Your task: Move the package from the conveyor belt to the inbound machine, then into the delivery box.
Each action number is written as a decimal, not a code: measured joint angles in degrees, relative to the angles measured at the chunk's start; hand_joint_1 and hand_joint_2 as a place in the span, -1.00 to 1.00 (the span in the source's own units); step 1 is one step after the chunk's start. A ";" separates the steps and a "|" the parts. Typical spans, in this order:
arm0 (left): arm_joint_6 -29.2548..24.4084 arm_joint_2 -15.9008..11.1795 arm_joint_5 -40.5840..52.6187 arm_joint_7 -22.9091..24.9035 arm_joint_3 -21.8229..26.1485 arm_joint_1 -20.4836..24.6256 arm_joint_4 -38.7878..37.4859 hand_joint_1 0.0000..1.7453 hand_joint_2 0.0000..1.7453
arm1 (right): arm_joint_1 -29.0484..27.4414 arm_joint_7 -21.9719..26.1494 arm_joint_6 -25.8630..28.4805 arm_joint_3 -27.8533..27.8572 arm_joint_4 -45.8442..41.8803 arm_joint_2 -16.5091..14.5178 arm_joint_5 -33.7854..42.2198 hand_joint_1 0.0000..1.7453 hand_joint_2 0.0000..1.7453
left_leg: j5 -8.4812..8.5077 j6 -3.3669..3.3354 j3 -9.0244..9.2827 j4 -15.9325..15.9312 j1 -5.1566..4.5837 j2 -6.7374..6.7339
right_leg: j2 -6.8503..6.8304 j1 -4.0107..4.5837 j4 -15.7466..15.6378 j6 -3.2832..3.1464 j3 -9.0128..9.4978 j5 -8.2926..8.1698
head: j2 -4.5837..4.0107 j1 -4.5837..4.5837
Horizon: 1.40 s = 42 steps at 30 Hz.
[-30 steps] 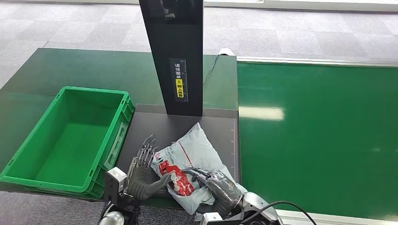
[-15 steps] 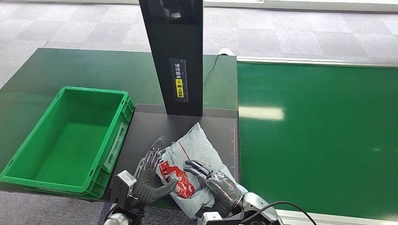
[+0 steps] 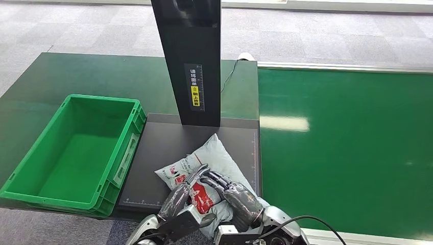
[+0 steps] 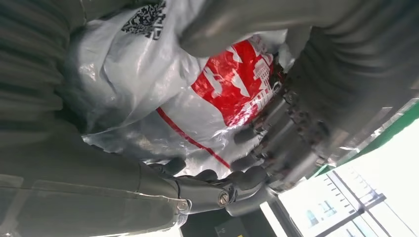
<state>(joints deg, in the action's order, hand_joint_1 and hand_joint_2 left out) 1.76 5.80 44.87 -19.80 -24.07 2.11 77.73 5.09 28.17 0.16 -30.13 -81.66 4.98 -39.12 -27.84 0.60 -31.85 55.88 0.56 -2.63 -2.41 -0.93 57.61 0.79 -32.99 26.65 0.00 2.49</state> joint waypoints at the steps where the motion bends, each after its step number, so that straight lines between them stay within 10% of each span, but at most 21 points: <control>1: -0.45 -0.01 1.33 1.11 -0.33 0.44 -0.70 -1.00 1.00 | -0.08 -0.14 -0.01 0.02 0.00 -0.01 -0.14 -1.00 1.00 | 0.00 0.00 0.02 0.00 0.00 0.00 | 0.00 0.00 0.00 0.00 0.01 0.00 | 0.00 0.00; 18: 0.83 1.16 5.65 5.63 -0.80 3.05 -6.57 -1.00 1.00 | -3.77 1.75 16.36 7.27 -6.59 -4.73 7.02 -1.00 1.00 | 0.00 0.00 0.12 0.00 0.00 0.01 | -0.01 -0.01 0.00 0.00 0.13 0.00 | 0.00 -0.01; 38: 1.02 2.14 6.32 7.55 -0.78 4.22 -9.17 -0.98 1.00 | -3.81 1.92 17.70 8.26 -7.57 -5.74 8.28 -1.00 1.00 | -0.02 -0.01 0.52 -0.02 0.00 0.07 | -0.03 -0.03 -0.01 0.00 0.64 0.02 | 0.00 0.00; 42: 1.01 2.17 6.52 7.81 -0.76 4.22 -9.17 0.36 1.00 | -3.82 2.10 18.19 8.28 -7.63 -5.74 8.71 -1.00 1.00 | -0.02 -0.01 0.53 -0.02 0.00 0.07 | -0.03 -0.03 -0.01 0.00 0.67 0.02 | 0.00 0.00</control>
<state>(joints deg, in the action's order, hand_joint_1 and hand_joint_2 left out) 2.77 7.97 51.40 -11.99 -24.84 6.33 68.56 1.27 30.27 18.35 -21.85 -89.29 -0.76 -30.42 -27.86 0.60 -31.32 55.86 0.56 -2.56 -2.44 -0.97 57.60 0.80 -32.32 26.66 0.00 2.49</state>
